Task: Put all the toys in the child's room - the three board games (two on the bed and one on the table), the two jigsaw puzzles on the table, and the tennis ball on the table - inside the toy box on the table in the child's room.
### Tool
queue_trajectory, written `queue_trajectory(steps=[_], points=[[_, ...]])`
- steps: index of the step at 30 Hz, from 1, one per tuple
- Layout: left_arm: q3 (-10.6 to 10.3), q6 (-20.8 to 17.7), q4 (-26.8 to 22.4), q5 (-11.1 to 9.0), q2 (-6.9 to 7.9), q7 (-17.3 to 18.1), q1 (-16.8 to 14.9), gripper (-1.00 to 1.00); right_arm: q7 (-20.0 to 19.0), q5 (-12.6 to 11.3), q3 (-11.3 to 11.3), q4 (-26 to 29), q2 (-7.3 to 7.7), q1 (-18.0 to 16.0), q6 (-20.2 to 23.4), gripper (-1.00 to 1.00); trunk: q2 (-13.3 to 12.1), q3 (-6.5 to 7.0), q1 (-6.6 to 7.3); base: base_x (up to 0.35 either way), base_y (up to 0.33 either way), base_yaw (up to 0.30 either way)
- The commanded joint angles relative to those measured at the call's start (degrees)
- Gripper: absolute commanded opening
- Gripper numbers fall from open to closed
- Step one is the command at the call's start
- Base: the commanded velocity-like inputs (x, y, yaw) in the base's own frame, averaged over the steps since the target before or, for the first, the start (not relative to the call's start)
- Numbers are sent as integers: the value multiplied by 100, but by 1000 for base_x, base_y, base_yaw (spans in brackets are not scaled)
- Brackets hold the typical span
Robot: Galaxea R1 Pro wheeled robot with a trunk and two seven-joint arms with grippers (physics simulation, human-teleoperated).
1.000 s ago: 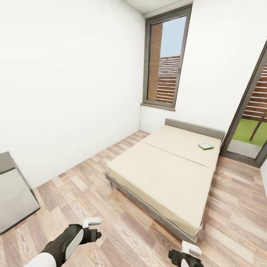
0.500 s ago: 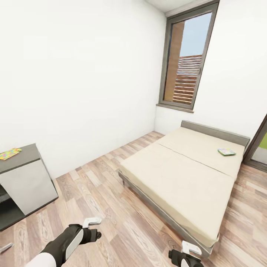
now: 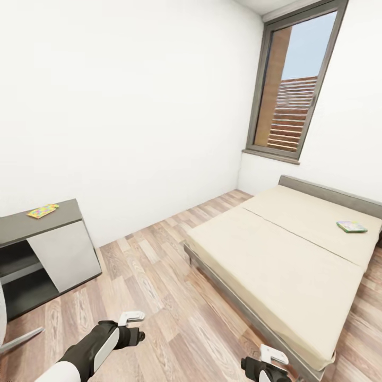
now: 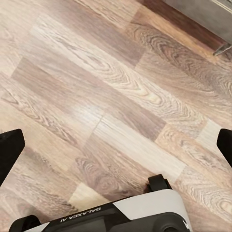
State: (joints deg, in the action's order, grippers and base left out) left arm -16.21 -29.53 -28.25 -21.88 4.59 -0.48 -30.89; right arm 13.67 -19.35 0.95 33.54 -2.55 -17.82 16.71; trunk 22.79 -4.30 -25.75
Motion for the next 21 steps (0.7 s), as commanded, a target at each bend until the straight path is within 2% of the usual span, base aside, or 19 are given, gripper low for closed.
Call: queue_trajectory(steps=[1,21], points=[[-31,-21,-8,-18,7,-5,-5,100,39,-42,11,13,0,-2,23,100,13,-13,-4,0,0,44],[-31,-29,-10,-18,7,-9,-5,100,39,-42,12,13,0,-2,-54,100,13,-13,-4,0,0,3]])
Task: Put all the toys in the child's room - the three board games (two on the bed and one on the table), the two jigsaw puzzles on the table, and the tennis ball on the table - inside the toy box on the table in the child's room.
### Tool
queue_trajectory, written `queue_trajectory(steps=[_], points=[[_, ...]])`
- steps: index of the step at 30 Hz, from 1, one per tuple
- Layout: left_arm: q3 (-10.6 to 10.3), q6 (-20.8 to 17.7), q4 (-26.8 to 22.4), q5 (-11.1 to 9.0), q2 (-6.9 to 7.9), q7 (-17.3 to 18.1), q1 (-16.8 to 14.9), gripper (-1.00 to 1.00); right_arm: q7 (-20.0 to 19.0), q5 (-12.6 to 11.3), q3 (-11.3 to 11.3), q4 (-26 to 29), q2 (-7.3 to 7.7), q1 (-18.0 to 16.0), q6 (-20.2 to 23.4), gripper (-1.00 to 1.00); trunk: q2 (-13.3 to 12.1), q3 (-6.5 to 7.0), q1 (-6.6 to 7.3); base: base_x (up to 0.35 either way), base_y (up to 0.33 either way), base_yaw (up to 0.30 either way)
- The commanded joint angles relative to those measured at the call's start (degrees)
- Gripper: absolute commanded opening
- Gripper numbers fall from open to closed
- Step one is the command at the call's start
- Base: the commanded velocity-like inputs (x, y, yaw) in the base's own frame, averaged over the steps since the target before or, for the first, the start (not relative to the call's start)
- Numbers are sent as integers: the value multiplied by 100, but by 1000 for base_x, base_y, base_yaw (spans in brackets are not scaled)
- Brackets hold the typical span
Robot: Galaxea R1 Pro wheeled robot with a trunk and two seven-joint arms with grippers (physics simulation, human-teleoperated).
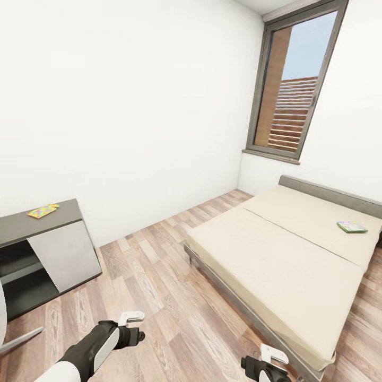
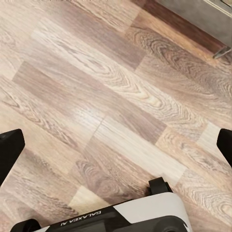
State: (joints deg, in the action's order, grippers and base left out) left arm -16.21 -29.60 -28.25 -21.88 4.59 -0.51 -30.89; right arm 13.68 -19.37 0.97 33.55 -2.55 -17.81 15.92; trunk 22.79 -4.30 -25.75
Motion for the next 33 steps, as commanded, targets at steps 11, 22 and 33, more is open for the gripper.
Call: queue_trajectory(steps=[11,22,33], points=[[373,-83,-38,-30,51,14,-11,100,86,-34,15,990,-73,-3,456,100,13,-13,-4,0,0,0],[1520,-1581,-1134,-43,208,17,-29,100,286,-47,-4,3634,-92,-5,2822,100,13,-13,-4,0,0,0],[1632,-2187,-2056,-14,298,16,-13,100,384,-45,11,4011,-77,39,3057,100,13,-13,-4,0,0,0]])
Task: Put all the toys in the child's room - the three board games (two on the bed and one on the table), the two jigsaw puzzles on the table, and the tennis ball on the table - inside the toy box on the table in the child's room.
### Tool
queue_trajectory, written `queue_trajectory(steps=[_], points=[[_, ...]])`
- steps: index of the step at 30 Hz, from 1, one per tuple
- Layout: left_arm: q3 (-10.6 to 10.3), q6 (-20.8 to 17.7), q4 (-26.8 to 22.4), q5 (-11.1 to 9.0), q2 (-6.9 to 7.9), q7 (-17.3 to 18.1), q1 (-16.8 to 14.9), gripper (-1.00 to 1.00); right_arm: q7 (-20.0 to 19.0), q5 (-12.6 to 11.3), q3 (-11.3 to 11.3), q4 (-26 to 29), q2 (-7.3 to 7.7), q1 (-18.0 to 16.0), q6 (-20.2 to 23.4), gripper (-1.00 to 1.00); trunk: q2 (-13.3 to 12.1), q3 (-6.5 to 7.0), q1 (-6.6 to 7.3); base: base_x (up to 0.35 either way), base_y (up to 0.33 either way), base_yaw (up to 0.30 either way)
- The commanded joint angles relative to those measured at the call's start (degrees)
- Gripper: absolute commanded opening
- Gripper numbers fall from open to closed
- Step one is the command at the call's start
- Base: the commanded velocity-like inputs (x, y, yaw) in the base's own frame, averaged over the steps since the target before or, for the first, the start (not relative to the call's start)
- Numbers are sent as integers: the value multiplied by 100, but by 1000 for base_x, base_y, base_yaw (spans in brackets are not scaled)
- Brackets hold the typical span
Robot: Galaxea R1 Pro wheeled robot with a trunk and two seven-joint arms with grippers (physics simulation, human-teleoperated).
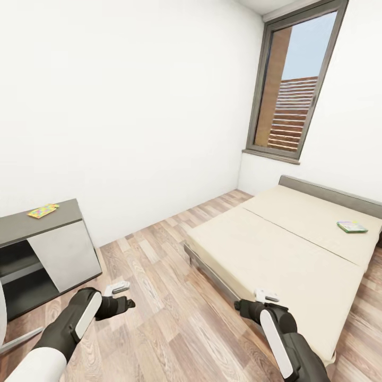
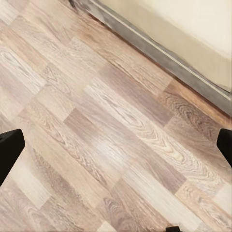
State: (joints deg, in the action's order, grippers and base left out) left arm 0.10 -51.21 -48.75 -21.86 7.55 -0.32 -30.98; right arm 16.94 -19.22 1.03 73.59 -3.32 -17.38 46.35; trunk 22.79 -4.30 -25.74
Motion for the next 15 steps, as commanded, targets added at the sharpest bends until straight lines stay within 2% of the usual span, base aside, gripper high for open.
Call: queue_trajectory(steps=[1,7,10,15], points=[[1,-27,-7,-18,10,-3,-4,100,57,-59,5,7,0,-6,14,100,13,-13,-4,0,0,0],[-3,-21,-12,-28,56,4,-4,100,62,-56,11,10,-8,-3,15,100,13,-13,-4,0,-25,0],[-1,-15,-12,-28,61,5,-4,100,63,-53,16,7,-13,-3,15,100,13,-13,-4,0,-213,74],[-22,2,-22,-35,62,5,-4,100,65,-48,25,13,-31,-2,15,100,13,-13,-4,0,-283,232]])
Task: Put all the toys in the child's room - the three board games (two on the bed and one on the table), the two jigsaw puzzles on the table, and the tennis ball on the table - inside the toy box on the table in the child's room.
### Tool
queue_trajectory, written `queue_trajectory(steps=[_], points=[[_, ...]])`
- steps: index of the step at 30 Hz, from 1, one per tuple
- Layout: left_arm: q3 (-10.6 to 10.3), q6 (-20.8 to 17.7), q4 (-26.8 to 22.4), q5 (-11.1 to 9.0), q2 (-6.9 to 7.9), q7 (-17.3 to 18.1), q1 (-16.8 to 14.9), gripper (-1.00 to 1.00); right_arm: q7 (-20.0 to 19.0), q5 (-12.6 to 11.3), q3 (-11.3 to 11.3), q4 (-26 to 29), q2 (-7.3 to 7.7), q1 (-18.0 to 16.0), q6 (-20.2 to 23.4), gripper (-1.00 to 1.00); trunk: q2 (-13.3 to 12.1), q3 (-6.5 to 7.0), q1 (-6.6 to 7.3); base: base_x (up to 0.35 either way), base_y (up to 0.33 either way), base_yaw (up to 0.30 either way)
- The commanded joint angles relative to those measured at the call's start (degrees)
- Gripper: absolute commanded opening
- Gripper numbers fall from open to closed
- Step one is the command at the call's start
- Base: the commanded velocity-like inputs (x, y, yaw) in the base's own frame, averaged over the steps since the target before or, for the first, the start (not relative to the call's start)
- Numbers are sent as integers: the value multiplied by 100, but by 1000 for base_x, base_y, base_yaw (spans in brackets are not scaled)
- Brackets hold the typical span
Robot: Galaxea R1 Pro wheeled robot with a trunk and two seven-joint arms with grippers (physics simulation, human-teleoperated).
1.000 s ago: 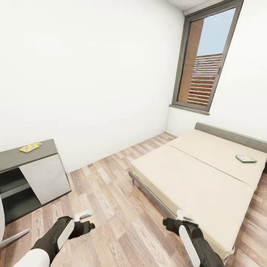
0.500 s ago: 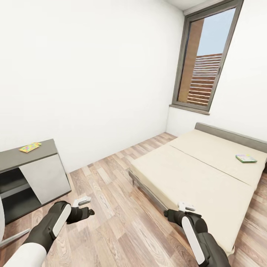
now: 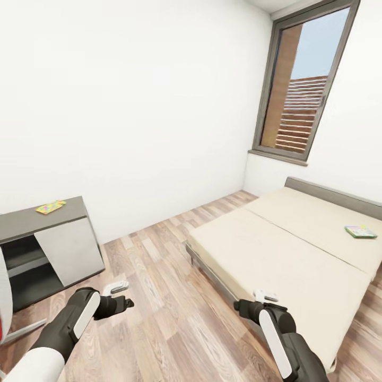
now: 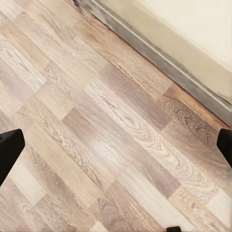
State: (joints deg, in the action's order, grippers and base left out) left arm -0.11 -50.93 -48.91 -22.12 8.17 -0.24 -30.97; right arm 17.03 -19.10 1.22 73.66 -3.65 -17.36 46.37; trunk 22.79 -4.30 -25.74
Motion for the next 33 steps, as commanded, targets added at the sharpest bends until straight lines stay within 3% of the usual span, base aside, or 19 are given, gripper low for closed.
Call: queue_trajectory(steps=[1,7,16,24,33], points=[[-3,-4,-7,-10,1,-3,-3,100,56,-60,7,7,-1,-4,13,100,13,-13,-4,0,-296,273],[-6,70,-7,-4,1,-2,1,100,51,-59,82,1,1,-4,3,100,13,-13,-4,0,-157,203],[-6,93,-6,-3,-1,-2,2,100,54,-60,280,3,3,13,-107,100,13,-13,-4,0,-9,15],[-6,94,-8,-3,-6,-4,3,100,55,-59,295,8,2,15,-124,100,13,-13,-4,0,-3,11],[-13,92,-10,-7,-8,-5,3,100,63,-59,308,6,-4,20,-128,100,13,-13,-4,0,-219,231]])
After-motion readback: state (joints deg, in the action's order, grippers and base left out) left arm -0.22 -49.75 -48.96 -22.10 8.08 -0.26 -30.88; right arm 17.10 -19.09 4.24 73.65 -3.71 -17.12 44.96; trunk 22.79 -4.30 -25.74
